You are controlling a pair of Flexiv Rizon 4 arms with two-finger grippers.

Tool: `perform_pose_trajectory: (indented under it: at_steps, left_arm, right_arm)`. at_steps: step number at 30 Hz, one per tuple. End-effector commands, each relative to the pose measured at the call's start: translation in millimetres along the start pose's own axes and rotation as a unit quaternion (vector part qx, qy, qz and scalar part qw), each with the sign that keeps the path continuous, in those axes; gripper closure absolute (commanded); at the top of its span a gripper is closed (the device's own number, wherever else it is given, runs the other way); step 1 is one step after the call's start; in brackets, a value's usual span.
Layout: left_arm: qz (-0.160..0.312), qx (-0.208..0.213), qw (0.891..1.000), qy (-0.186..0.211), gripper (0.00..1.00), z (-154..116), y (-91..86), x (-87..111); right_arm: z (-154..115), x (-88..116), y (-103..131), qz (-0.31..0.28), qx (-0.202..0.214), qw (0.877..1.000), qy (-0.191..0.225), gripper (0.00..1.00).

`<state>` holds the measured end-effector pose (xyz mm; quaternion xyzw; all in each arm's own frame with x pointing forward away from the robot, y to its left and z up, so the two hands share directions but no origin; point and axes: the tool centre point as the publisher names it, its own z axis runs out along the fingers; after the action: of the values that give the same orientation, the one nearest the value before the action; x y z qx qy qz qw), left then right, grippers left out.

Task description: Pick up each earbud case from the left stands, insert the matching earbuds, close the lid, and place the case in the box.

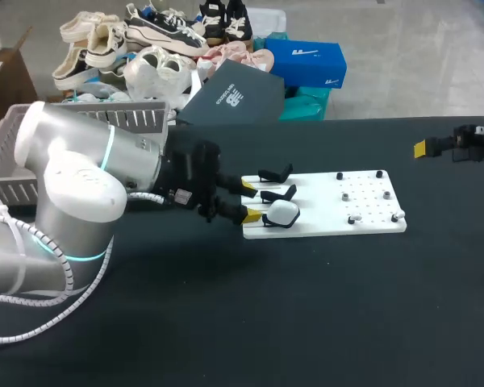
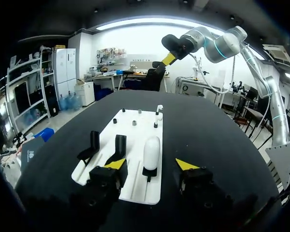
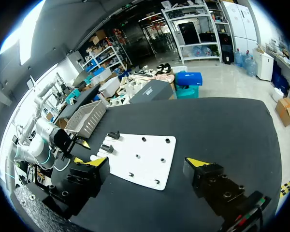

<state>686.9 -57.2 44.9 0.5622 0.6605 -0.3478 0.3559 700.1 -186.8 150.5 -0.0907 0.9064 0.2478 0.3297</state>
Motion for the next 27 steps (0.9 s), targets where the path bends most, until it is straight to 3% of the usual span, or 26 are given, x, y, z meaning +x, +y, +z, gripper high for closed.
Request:
perform_pose_trajectory:
  at_steps: [1, 21, 24, 27]
  left_arm:
    - [-0.003, 0.003, 1.000, -0.004, 0.51, 5, -2.2, 4.6]
    - [-0.006, -0.002, 1.000, -0.022, 0.53, 21, -2.1, 8.9]
    - [-0.004, 0.000, 1.000, -0.025, 0.43, 23, -2.7, 7.9]
    - [0.000, 0.005, 1.000, -0.026, 0.40, 25, -4.5, 7.6]
  right_arm:
    - [0, 0, 0, 0.000, 0.001, 1.000, 0.000, 0.00]
    - [0, 0, 0, 0.000, 0.001, 1.000, 0.000, 0.00]
    - [0, 0, 0, 0.000, 0.001, 1.000, 0.000, 0.00]
    - [0, 0, 0, 0.000, 0.001, 1.000, 0.000, 0.00]
